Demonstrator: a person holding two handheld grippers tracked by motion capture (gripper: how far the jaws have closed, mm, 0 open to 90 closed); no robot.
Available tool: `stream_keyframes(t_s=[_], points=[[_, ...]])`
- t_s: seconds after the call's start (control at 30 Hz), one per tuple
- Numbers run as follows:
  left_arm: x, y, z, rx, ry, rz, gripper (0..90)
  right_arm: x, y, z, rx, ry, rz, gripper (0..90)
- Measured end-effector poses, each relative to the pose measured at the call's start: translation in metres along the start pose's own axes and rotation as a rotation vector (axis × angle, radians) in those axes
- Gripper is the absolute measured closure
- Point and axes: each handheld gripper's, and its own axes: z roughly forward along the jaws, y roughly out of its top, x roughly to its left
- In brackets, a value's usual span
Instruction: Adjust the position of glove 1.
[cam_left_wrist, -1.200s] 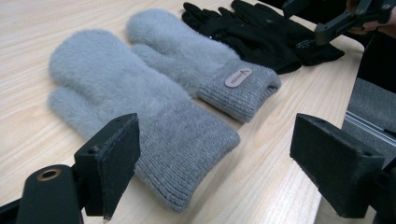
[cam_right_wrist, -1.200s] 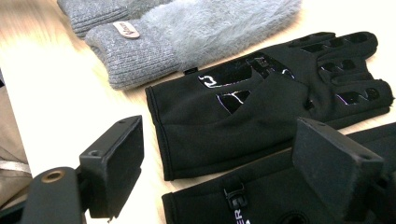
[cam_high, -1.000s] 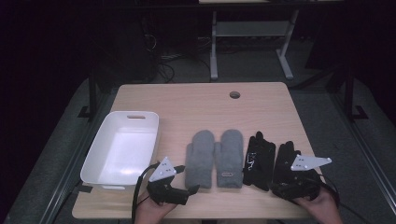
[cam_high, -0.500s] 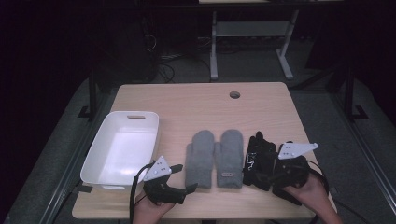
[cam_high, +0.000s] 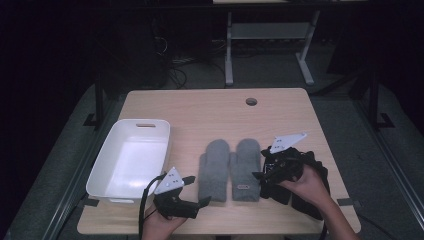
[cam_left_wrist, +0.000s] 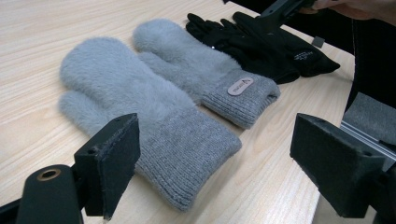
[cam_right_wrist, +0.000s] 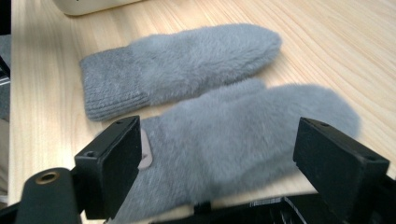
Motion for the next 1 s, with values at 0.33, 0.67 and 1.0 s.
stream_keyframes(t_s=[0.33, 0.67, 1.0], points=[[0.000, 0.000, 0.002, 0.005, -0.002, 0.006, 15.9, -0.009, 0.009, 0.035, 0.074, 0.036, -0.009, 16.9], [0.000, 0.000, 0.003, 0.015, 0.005, 0.010, 15.9, -0.019, 0.002, 0.073, 0.180, 0.058, -0.026, 25.9], [-0.003, -0.001, 0.005, 0.027, 0.019, 0.023, 15.9, -0.015, -0.001, 0.077, 0.209, 0.015, -0.095, 45.8]])
